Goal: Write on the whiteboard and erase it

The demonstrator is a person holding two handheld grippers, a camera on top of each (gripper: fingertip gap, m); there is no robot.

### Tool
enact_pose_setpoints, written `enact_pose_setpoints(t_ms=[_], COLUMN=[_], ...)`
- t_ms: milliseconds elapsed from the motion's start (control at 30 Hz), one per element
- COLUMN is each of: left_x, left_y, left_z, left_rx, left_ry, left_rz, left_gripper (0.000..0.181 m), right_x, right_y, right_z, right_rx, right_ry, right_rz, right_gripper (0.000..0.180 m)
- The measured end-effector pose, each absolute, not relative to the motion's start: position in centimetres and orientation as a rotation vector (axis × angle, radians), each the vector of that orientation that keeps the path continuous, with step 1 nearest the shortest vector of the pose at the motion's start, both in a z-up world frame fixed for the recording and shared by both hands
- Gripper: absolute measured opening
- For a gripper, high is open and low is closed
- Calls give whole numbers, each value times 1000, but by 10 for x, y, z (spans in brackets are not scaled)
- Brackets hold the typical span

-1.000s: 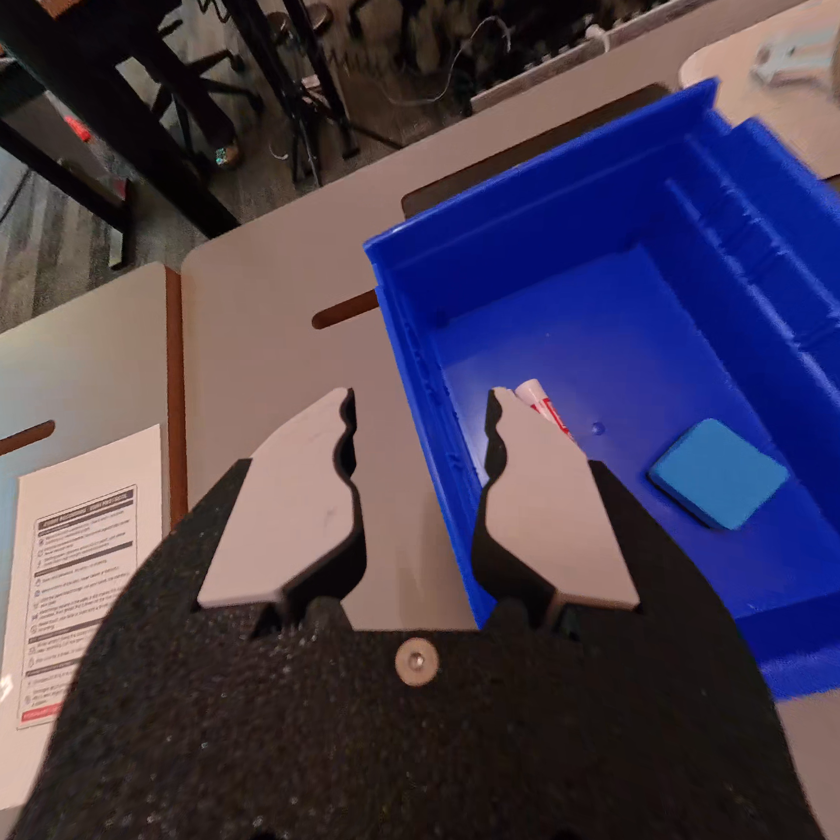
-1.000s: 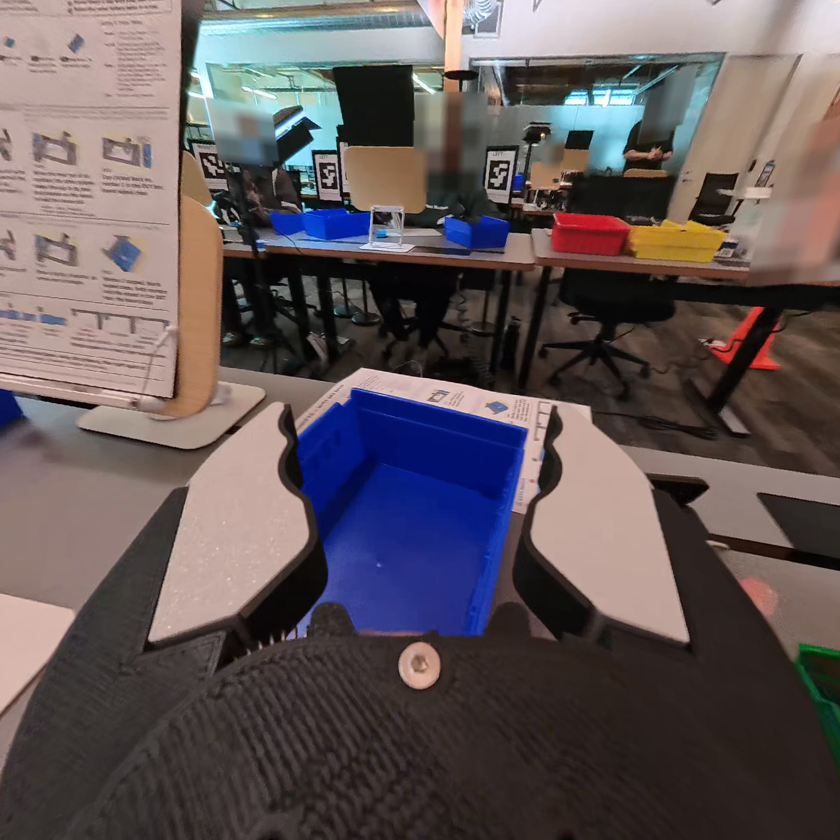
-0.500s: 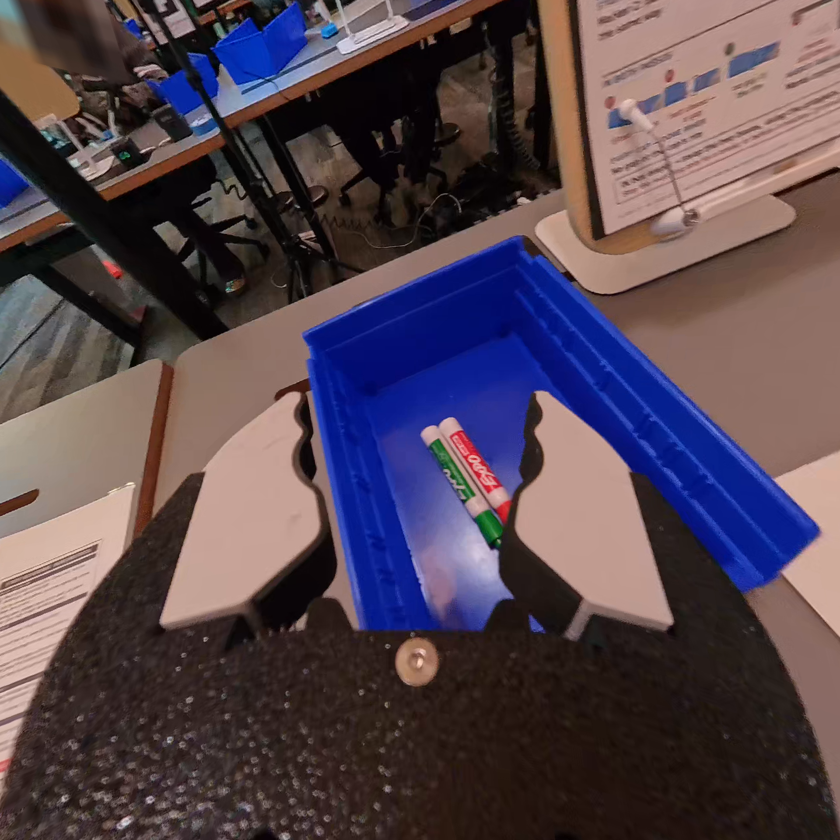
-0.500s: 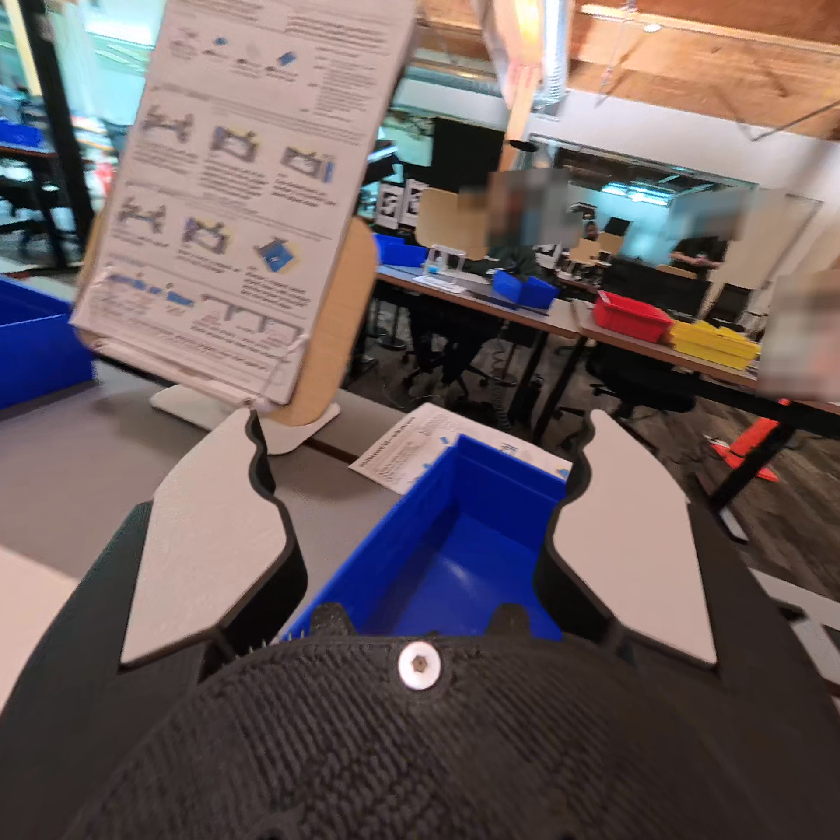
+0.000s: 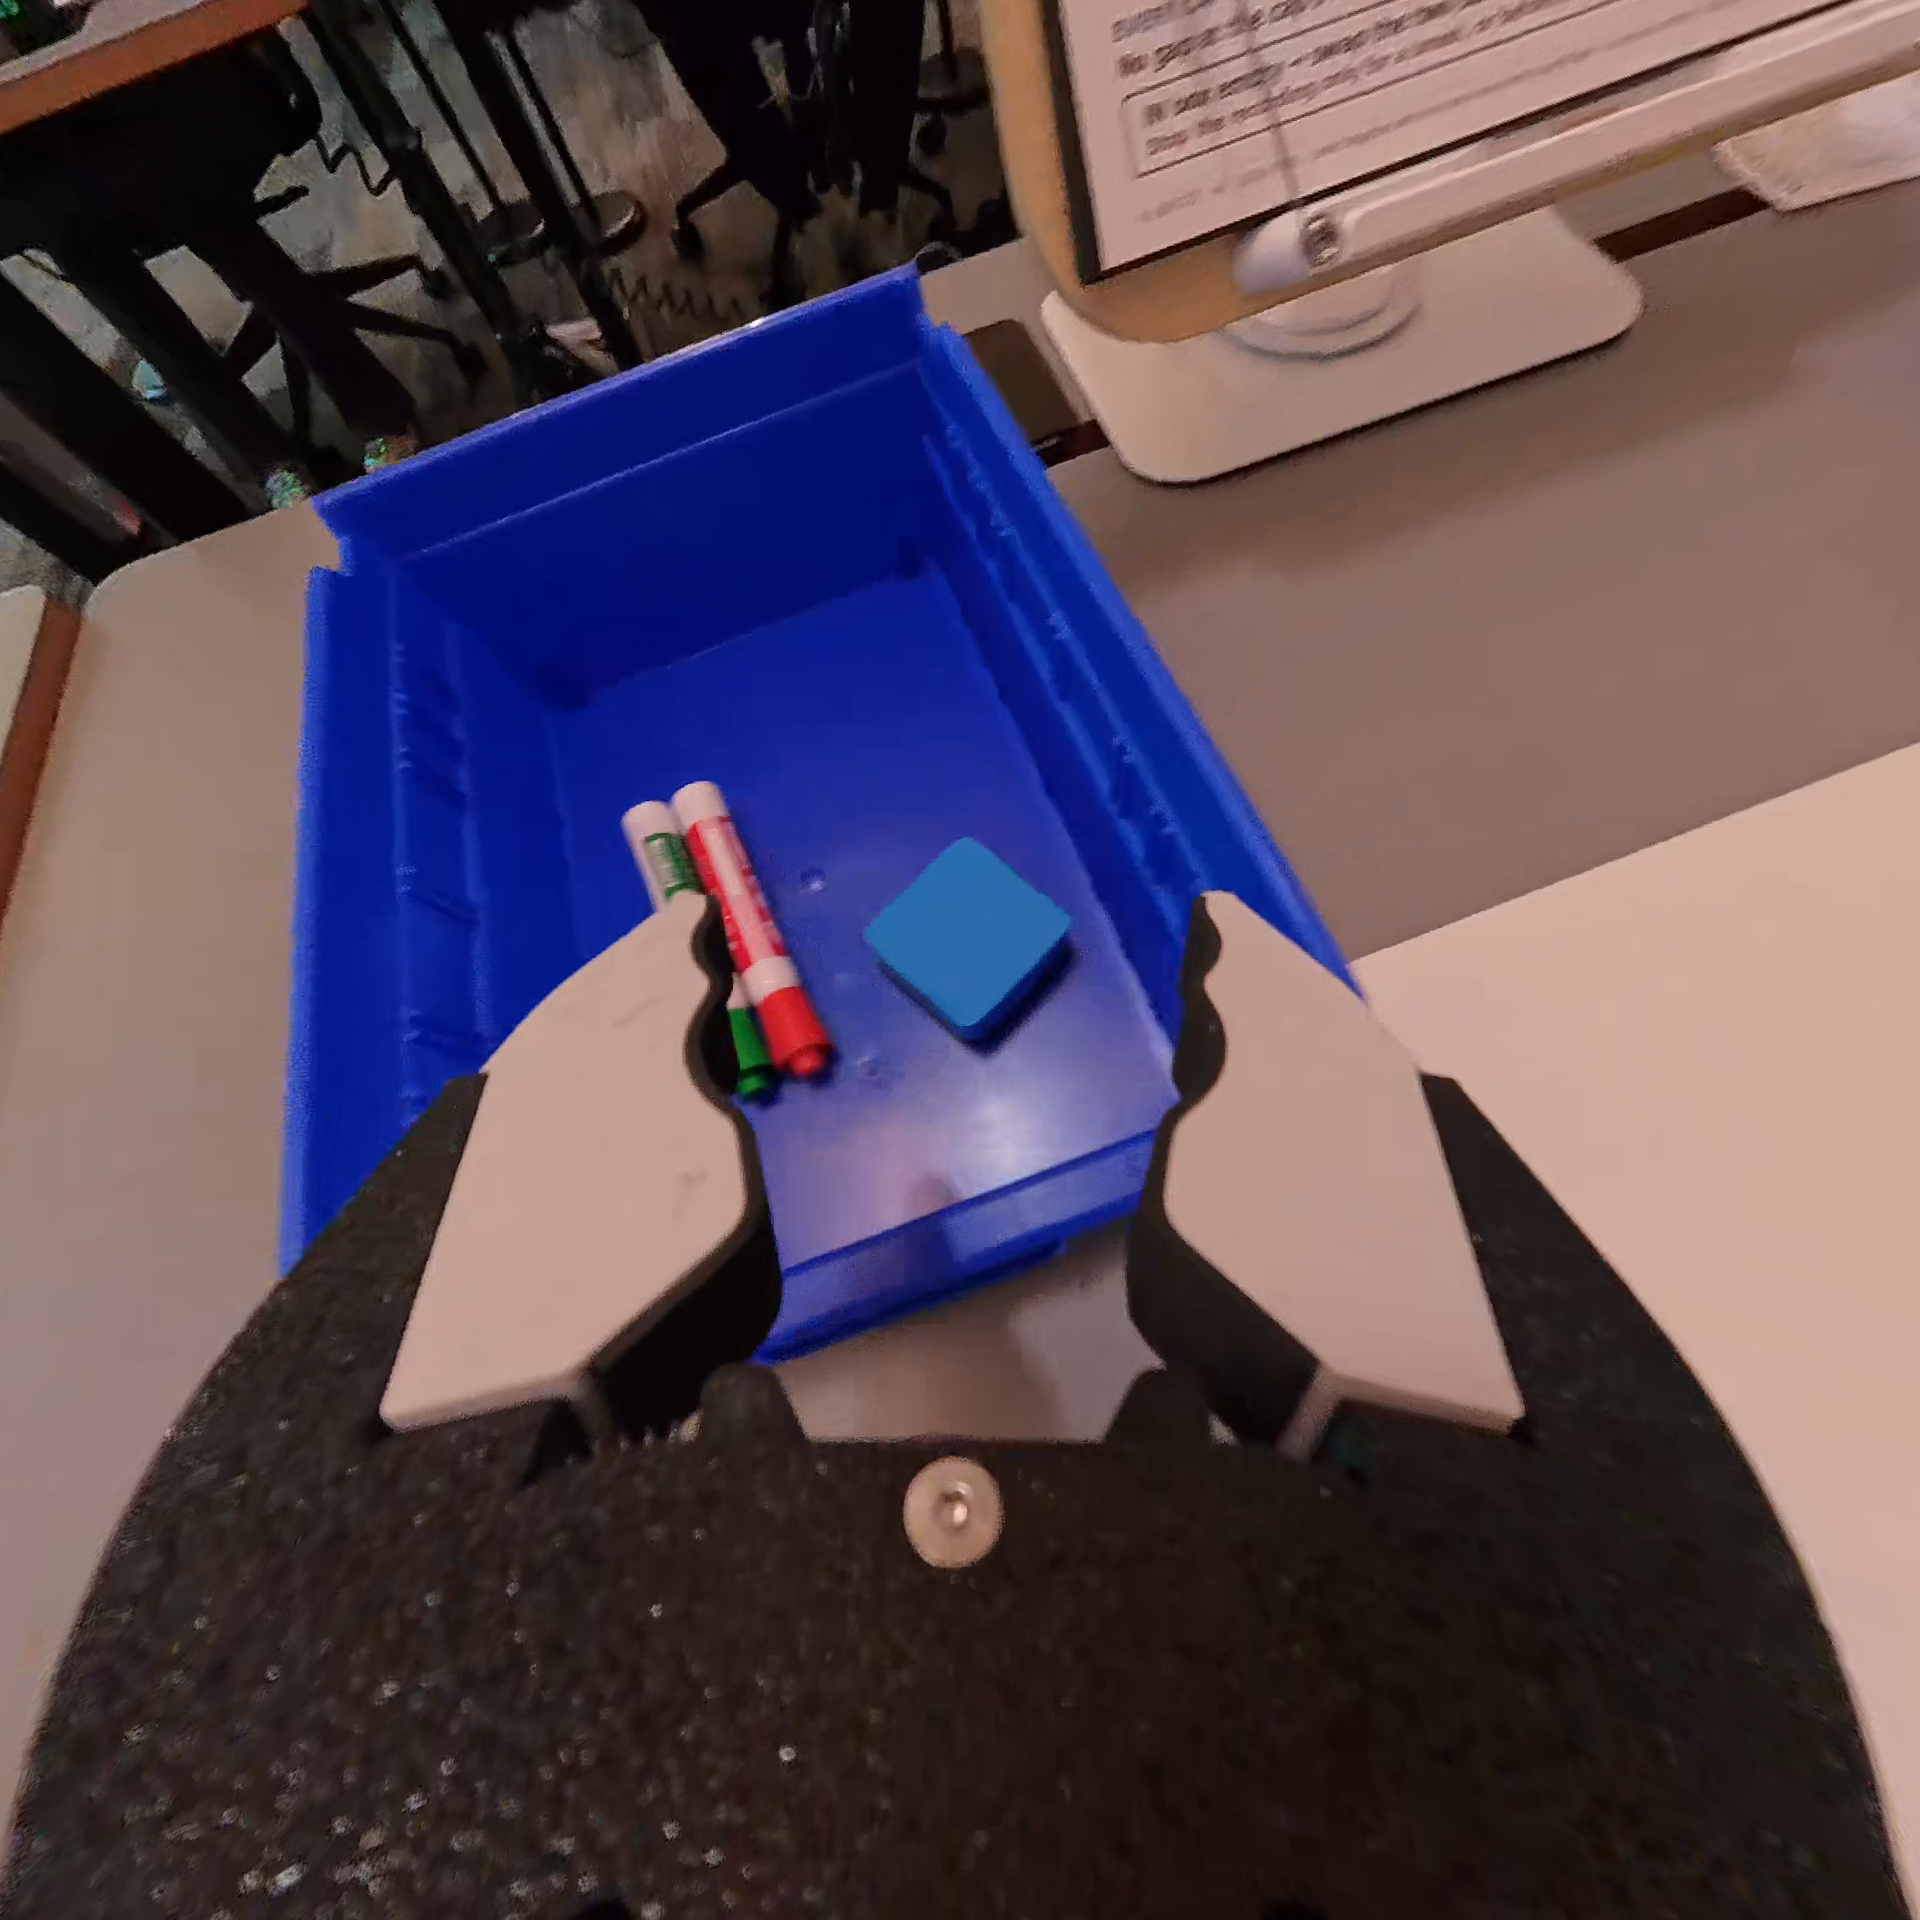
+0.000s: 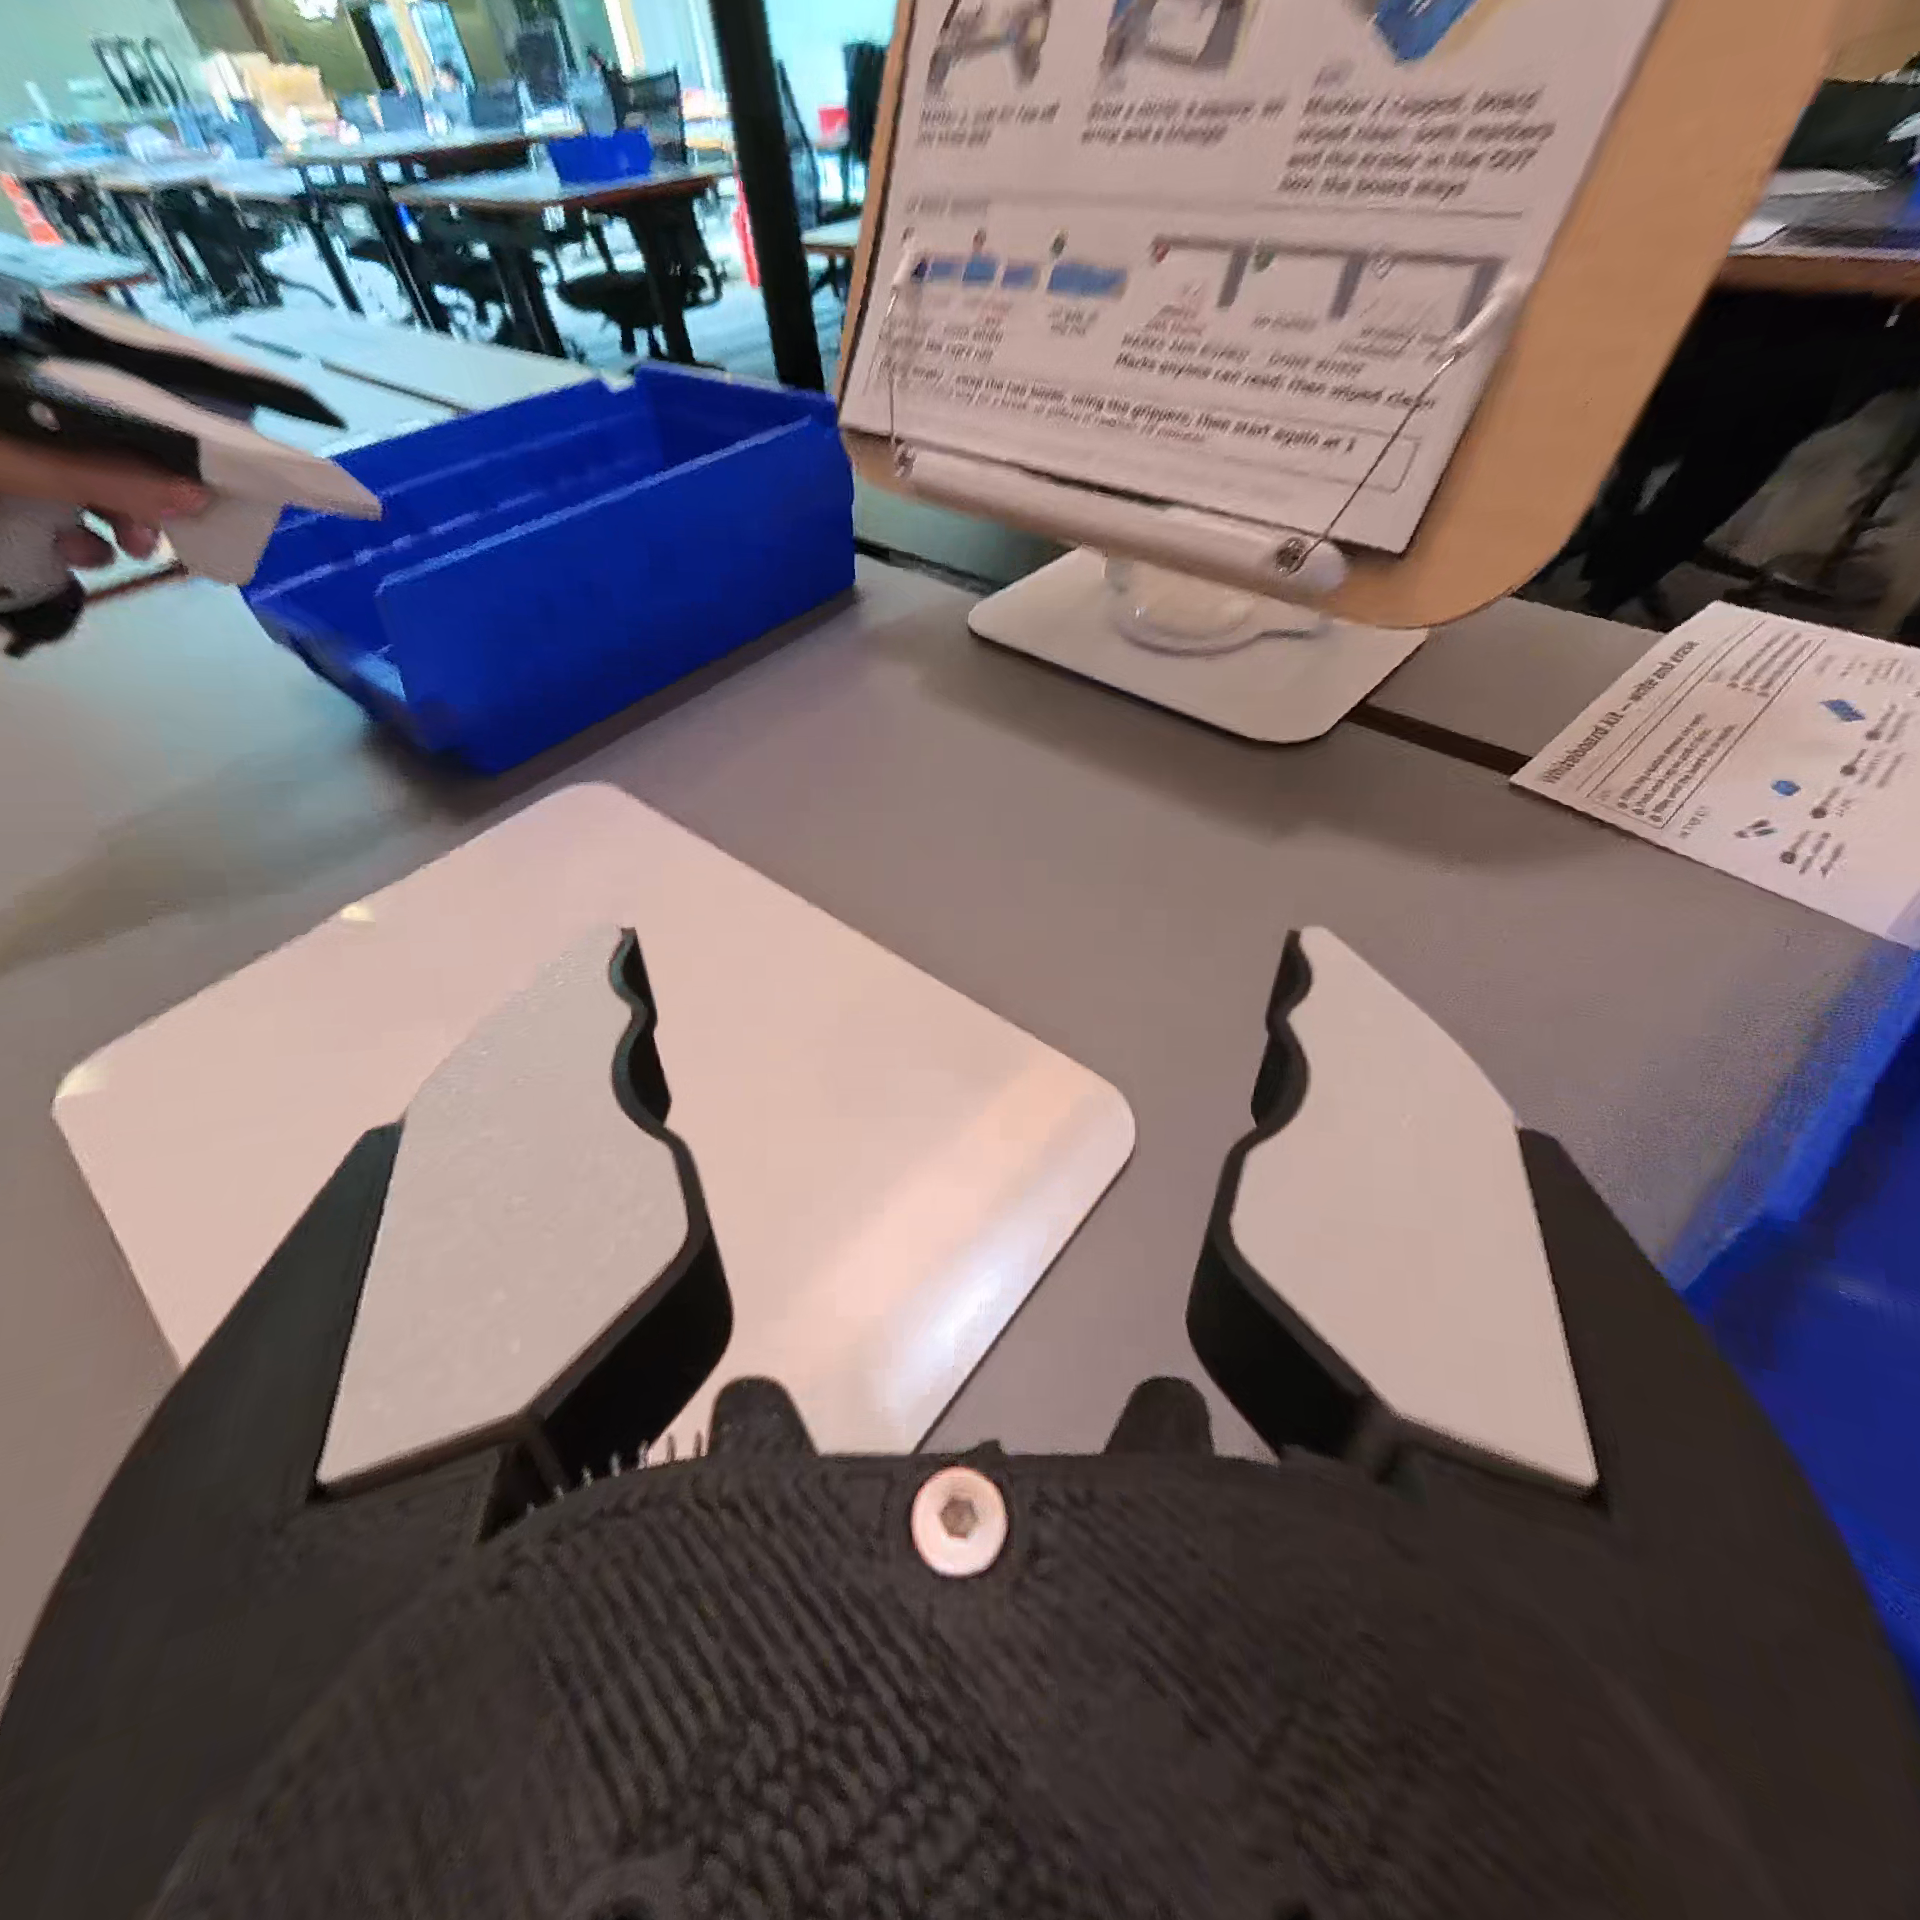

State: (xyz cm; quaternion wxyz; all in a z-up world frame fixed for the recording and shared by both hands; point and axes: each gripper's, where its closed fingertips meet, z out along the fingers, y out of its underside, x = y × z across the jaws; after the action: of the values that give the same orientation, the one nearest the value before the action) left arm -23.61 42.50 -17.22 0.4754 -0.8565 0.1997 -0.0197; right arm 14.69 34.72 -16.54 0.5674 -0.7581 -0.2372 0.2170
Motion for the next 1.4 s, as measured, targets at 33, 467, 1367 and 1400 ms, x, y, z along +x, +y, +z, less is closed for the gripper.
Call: enact_pose_setpoints(t_ms=[33, 467, 1367, 1400], left_x=[-230, -154, -62, -62], left_y=[422, 399, 391, 392], left_z=[-172, -144, -197, -200], left_rx=[-2074, -1822, -1856, -1871], left_ry=[489, 450, 593, 599], left_rz=[-62, -257, -524, -514], left_gripper=[81, 69, 86, 90], right_x=[145, 144, 165, 166], right_y=[347, 415, 432, 432], right_z=[-170, -185, -234, -233], right_rx=[-1781, -1806, -1970, -1964], right_ry=[-577, -485, -366, -360], right_rz=[466, 294, -75, -73], right_gripper=[113, 100, 114, 114])
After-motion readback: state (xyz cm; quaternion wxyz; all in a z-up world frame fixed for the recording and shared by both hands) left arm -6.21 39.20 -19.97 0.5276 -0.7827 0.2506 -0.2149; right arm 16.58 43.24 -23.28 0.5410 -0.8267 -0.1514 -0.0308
